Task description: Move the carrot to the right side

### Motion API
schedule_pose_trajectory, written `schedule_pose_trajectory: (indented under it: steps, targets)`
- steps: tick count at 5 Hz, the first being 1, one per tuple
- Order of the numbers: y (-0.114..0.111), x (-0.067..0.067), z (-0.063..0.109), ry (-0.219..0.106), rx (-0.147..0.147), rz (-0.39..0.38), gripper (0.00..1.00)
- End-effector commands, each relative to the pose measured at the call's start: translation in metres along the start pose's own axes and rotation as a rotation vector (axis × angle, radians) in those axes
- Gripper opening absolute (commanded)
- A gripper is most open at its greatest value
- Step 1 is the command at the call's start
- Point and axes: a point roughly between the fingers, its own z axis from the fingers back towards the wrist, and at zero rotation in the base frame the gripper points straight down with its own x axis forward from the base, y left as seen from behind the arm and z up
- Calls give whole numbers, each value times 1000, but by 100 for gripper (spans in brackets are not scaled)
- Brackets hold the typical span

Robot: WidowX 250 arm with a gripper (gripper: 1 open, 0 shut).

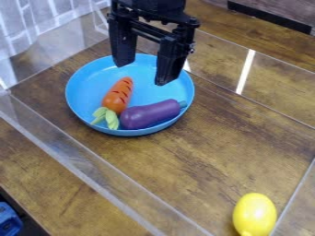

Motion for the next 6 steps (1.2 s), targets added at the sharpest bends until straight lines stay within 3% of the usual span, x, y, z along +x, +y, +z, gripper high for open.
schedule_pose_trajectory:
  steps: [1, 2, 4, 5, 6]
  targets:
    - [6, 0, -2, 9, 0, 24, 100]
    - [16, 4, -13, 18, 3, 7, 100]
    - [48, 14, -37, 5, 13, -62, 100]
    - [50, 22, -38, -3, 23, -152, 0]
    - [48, 27, -34, -8, 23, -197, 100]
